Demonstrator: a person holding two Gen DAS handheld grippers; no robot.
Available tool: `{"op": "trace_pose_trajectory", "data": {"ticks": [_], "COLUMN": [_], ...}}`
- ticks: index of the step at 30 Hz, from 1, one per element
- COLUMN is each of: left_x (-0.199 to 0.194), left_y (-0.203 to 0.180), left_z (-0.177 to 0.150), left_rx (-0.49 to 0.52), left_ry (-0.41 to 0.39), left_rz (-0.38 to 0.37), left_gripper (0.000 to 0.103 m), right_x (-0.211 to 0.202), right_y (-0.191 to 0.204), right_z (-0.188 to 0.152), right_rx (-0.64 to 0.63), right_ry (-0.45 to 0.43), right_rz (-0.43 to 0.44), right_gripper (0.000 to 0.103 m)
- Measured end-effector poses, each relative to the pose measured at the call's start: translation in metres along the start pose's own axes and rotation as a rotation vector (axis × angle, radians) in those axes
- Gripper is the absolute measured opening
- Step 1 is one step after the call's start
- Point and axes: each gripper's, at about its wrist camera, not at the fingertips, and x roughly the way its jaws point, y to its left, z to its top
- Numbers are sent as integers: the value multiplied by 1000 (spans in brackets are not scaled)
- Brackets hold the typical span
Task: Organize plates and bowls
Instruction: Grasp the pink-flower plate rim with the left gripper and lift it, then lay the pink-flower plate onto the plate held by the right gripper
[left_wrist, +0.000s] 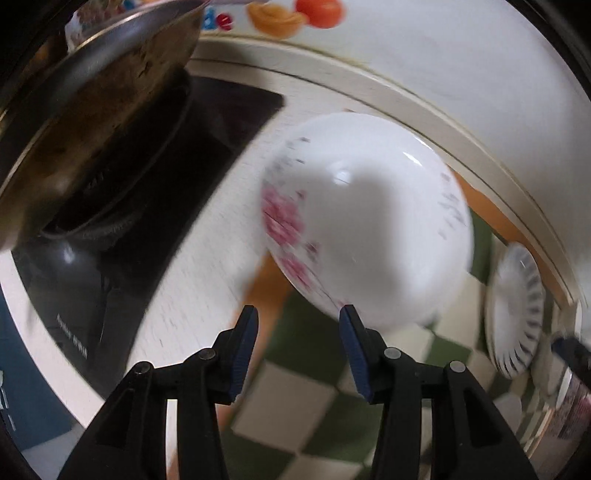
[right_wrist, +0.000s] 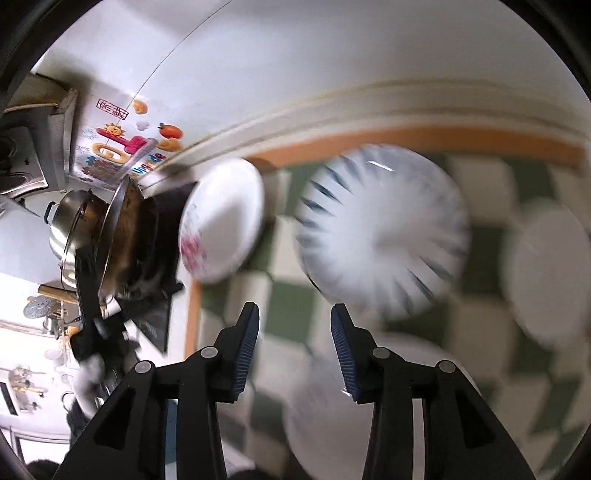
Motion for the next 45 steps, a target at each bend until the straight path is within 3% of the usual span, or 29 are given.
{"op": "trace_pose_trajectory", "data": {"ticks": [5, 12, 13, 16, 18, 19, 25, 35, 45], "left_x": [23, 46, 48, 53, 54, 53, 47, 15, -40], "left_y": [20, 16, 17, 16, 16, 16, 11, -8, -51], "left_z": [24, 35, 35, 36, 38, 37, 30, 8, -26], "left_rx": [-36, -15, -17, -13, -18, -21, -19, 38, 119], "left_ry": [27, 55, 51, 42, 35, 30, 3, -27, -60], "left_rz": [-21, -43, -46, -82, -91, -93, -96, -117, -175], "left_gripper": [43, 43, 36, 23, 22, 22, 22, 22, 22], "right_x": [84, 153, 160, 178, 184, 187, 180, 130, 36], "right_y": [39, 48, 47, 40, 33, 31, 36, 29, -2], "right_z": [72, 123, 128, 139, 140, 139, 130, 104, 48], "right_rx": [-70, -101, -98, -77, -64, -63, -119, -125, -89], "right_ry": [27, 89, 98, 128, 148, 147, 117, 52, -39], "right_rz": [-57, -102, -108, -77, -55, -41, -51, -34, 4], "right_gripper": [43, 43, 42, 31, 16, 16, 13, 11, 11]}}
